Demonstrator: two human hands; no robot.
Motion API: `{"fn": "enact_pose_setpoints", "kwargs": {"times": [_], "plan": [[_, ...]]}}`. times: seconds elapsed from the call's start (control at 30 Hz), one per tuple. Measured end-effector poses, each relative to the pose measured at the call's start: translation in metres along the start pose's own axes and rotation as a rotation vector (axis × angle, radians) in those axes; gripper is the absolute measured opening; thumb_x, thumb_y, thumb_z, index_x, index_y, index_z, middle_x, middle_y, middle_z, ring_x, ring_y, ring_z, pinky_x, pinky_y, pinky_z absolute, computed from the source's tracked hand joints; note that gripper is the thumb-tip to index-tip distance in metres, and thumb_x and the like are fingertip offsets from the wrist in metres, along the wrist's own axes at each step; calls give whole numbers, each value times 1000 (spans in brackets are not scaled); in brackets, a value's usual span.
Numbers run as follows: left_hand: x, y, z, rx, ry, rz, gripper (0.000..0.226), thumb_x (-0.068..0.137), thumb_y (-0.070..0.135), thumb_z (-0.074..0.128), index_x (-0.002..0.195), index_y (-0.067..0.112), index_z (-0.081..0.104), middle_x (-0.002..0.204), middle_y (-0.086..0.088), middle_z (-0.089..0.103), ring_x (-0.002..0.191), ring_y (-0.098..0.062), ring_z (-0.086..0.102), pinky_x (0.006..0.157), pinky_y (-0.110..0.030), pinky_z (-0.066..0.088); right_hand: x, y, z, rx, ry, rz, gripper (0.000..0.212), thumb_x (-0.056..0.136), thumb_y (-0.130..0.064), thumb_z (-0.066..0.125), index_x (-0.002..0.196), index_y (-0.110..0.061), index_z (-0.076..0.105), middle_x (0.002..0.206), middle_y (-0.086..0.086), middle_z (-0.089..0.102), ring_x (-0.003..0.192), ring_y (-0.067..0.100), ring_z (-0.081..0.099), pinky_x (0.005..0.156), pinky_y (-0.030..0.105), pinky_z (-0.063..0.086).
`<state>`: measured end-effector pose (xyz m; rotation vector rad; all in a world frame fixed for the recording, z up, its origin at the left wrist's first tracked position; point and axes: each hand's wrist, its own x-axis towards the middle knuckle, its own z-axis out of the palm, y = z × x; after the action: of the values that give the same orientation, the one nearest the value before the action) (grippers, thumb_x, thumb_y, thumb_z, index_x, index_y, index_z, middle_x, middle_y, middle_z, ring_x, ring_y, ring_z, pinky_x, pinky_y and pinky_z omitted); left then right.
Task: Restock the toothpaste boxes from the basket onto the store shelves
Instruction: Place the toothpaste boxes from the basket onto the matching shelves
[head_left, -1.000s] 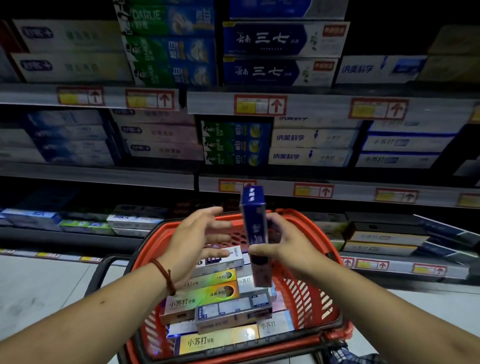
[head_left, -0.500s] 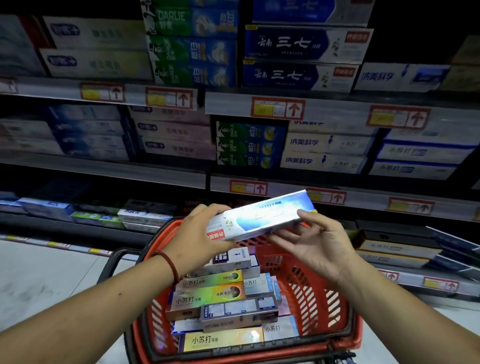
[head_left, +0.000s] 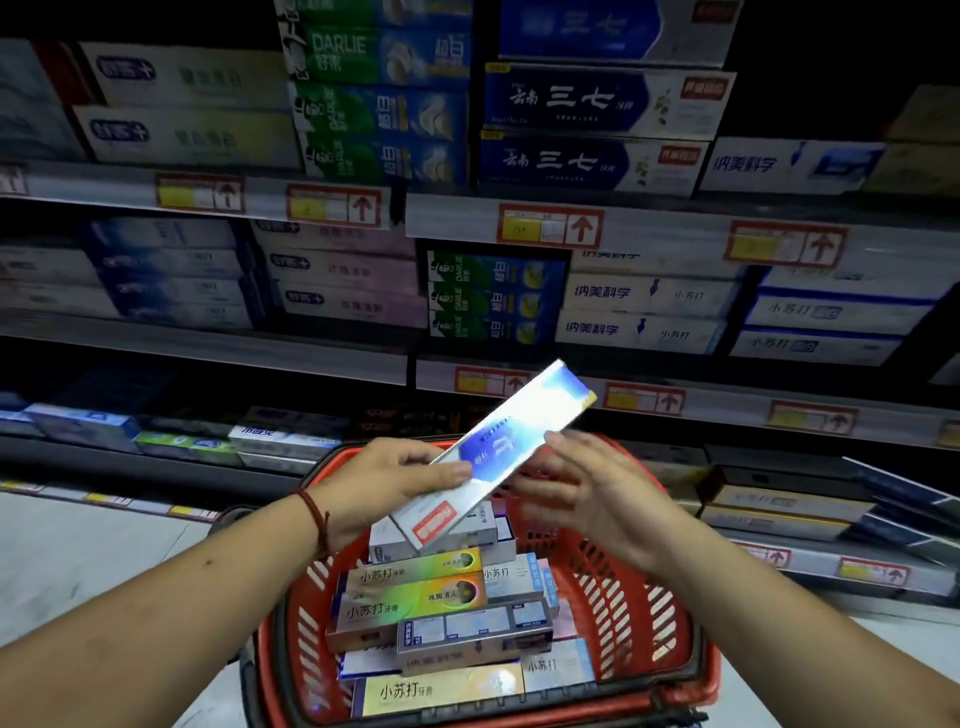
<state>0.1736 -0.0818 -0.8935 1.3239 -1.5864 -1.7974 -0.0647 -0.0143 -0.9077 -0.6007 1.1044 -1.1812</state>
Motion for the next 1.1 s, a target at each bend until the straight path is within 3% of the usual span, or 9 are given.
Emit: {"fn": "enact_pose_setpoints", "kwargs": {"times": [0.07,0.2,0.37,0.43,0.53,0.7,0.83,0.97,1.1], "plan": [[3,-2,8,-145,16,1,53,74,26,80,115,-5,67,95,-21,76,68,-20,71,59,-27,57,-7,3,7,-148,-149,110,75,77,-32,88,139,-12,51,127,19,69,114,45,66,100,66,49],[2,-3,24,-319,42,63,61,70,20,81,121,-5,58,99,-15,76,81,-23,72,66,-28,55,-14,16,28,-301,-410,163,56,91,-20,76,139,-14,50,128,21,68,117,53,62,99,63,50],[0,4,23,-392,147,156,59,72,18,79,123,4,53,111,-14,76,94,-27,75,72,-32,60,-8,9,31,-342,-252,30,39,90,-4,72,126,-3,59,106,19,74,93,42,71,93,60,56],[4,8,15,-507,246,176,57,72,22,78,122,6,56,112,-15,75,85,-24,74,71,-33,59,-7,1,25,-292,-200,-6,32,89,0,69,120,1,61,86,12,72,73,24,71,75,42,62],[9,10,-3,-660,361,201,43,81,18,77,120,14,60,114,-15,74,86,-23,74,75,-34,55,-4,-11,16,-166,-68,-81,32,90,-1,69,120,5,61,90,13,74,67,14,68,59,27,58],[13,8,-16,-708,449,281,34,85,14,75,113,13,57,114,-19,74,105,-31,73,87,-41,59,4,-24,1,-91,96,-166,35,91,-12,72,120,5,63,114,28,71,92,34,54,75,38,47],[11,13,-11,-565,464,303,39,85,19,77,117,6,60,110,-15,76,103,-30,74,89,-43,57,6,-38,-1,-198,240,-310,28,92,-17,74,118,-10,66,113,20,73,94,30,68,97,54,53],[19,22,-11,-403,652,336,15,92,16,72,103,6,74,103,-14,75,98,-29,73,82,-37,58,7,-61,-5,-221,348,-440,28,92,-15,74,116,-13,60,109,11,73,99,26,73,93,49,59],[23,39,-2,-344,624,361,8,90,6,73,95,9,79,92,-13,77,86,-21,71,81,-31,56,4,-81,-10,-280,416,-525,15,94,-15,71,100,-16,57,106,15,71,90,23,73,88,47,60]]}}
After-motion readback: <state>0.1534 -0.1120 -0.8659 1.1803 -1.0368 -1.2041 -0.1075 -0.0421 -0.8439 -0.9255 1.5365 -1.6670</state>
